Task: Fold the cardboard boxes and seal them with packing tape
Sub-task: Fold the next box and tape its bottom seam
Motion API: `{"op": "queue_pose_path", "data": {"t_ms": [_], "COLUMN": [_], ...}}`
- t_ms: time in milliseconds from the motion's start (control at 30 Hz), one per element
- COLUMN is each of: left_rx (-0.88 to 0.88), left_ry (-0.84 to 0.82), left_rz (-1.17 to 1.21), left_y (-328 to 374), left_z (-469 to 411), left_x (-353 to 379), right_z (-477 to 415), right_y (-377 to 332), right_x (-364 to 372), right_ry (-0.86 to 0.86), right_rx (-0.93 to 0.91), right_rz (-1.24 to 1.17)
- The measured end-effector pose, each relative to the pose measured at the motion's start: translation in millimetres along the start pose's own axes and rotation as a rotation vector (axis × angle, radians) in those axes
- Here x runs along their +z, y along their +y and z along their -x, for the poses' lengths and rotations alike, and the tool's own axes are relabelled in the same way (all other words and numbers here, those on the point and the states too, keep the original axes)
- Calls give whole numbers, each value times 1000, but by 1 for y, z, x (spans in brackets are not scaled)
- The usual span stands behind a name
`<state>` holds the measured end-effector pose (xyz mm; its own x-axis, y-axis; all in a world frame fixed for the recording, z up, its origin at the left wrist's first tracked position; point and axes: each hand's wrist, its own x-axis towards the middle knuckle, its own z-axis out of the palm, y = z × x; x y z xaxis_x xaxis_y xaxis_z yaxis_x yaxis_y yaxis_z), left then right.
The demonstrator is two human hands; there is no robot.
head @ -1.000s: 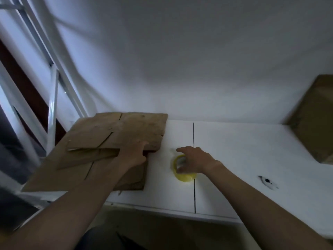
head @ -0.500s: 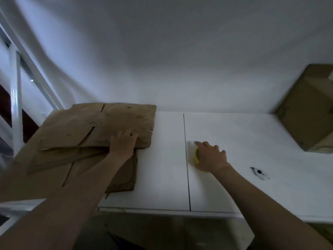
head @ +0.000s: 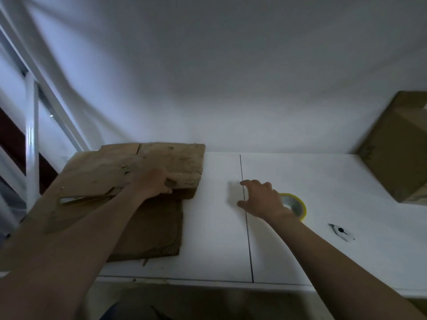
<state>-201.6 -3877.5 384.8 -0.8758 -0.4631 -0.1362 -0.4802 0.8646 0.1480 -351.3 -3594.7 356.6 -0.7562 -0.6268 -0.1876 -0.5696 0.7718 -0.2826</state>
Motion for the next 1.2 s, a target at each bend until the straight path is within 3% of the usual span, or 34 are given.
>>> {"op": "queue_pose_path", "data": {"t_ms": [200, 333, 500, 600, 800, 1033, 1200], "left_rx": [-83, 20, 121, 176, 146, 151, 26], "left_ry": [392, 558, 620, 665, 844, 1026, 977], "left_rz": [-164, -202, -180, -236, -172, 189, 280], "left_y": [0, 20, 58, 80, 99, 94, 79], "left_z": [10, 18, 39, 61, 92, 134, 152], "left_x": [-15, -51, -102, -124, -162, -183, -163], "right_z": [-3, 1, 12, 26, 59, 89, 98], "right_y": [-45, -80, -107, -111, -89, -46, -33], "right_x": [-1, -15, -40, -59, -99, -139, -152], "right_ry": [-4, -28, 60, 168, 492, 711, 903], "right_rx": [-48, -18, 69, -9, -27, -47, -146], "right_rz": [-207, -464, -784, -865, -593, -257, -113]}}
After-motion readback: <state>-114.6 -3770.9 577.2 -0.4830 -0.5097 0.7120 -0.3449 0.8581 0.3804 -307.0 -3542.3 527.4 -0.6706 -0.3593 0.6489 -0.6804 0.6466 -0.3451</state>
